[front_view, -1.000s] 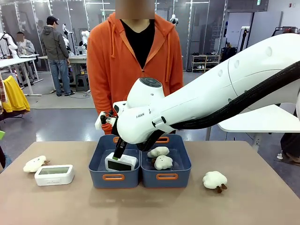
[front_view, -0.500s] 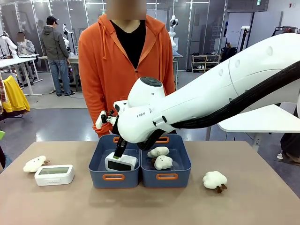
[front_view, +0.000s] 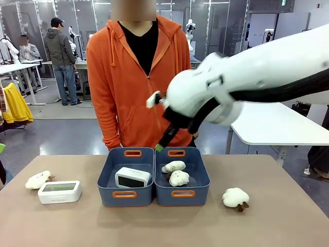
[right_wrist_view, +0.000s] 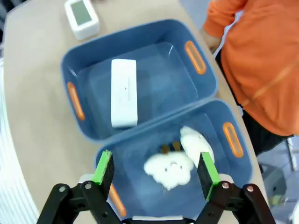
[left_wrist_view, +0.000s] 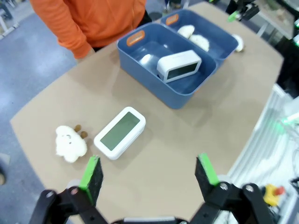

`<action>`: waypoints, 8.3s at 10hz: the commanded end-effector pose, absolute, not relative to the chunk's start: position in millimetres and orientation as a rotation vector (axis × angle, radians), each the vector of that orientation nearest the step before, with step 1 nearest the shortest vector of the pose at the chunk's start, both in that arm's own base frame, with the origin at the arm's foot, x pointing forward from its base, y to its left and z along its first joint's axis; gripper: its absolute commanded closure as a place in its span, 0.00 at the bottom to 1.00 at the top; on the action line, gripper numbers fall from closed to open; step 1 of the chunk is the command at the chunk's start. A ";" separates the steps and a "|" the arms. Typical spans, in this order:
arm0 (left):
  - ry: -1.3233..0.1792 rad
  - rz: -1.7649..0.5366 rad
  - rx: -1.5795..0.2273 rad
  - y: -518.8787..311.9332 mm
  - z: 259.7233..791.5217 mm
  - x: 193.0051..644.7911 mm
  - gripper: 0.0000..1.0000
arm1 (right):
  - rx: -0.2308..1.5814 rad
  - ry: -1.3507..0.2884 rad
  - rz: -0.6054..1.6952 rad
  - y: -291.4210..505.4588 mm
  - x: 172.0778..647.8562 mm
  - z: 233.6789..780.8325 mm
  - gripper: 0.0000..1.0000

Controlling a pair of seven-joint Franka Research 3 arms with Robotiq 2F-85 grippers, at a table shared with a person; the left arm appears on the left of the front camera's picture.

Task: Sort the digital clocks into the basket.
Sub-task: Pick up the Digital clock from the table and place it into the empty Plastic storage basket.

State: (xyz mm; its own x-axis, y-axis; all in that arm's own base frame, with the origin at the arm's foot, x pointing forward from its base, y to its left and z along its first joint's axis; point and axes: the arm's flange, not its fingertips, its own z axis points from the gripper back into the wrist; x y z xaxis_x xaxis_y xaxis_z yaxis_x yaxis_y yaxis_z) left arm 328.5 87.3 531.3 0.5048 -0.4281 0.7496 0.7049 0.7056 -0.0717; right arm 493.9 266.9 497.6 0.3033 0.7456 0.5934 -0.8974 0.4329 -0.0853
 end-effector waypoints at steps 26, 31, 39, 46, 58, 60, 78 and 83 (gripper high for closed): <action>-0.901 -1.094 -0.234 170.9 600.9 226.6 0.00 | 0.196 -0.714 0.931 -11.8 377.2 523.8 0.10; -0.779 -1.112 -0.240 154.0 589.3 234.2 0.00 | 0.196 -0.714 0.931 -11.8 377.2 523.8 0.10; -0.474 -1.389 0.056 -2.3 461.3 395.1 0.00 | 0.196 -0.714 0.931 -11.8 377.2 523.8 0.10; -0.229 -1.449 0.029 -43.8 378.9 483.7 0.00 | 0.196 -0.714 0.931 -11.8 377.2 523.8 0.10; -0.099 -1.381 -0.024 -36.3 317.2 532.0 0.00 | 0.196 -0.714 0.931 -11.8 377.2 523.8 0.10; -0.074 -1.391 -0.016 -36.0 312.3 530.1 0.49 | 0.196 -0.714 0.931 -11.8 377.2 523.8 0.10; -0.377 -1.358 -0.211 -222.6 466.9 479.5 0.33 | 0.196 -0.714 0.931 -11.8 377.2 523.8 0.10; -0.414 -1.426 -0.121 -241.6 421.2 522.7 0.33 | 0.196 -0.714 0.931 -11.8 377.2 523.8 0.10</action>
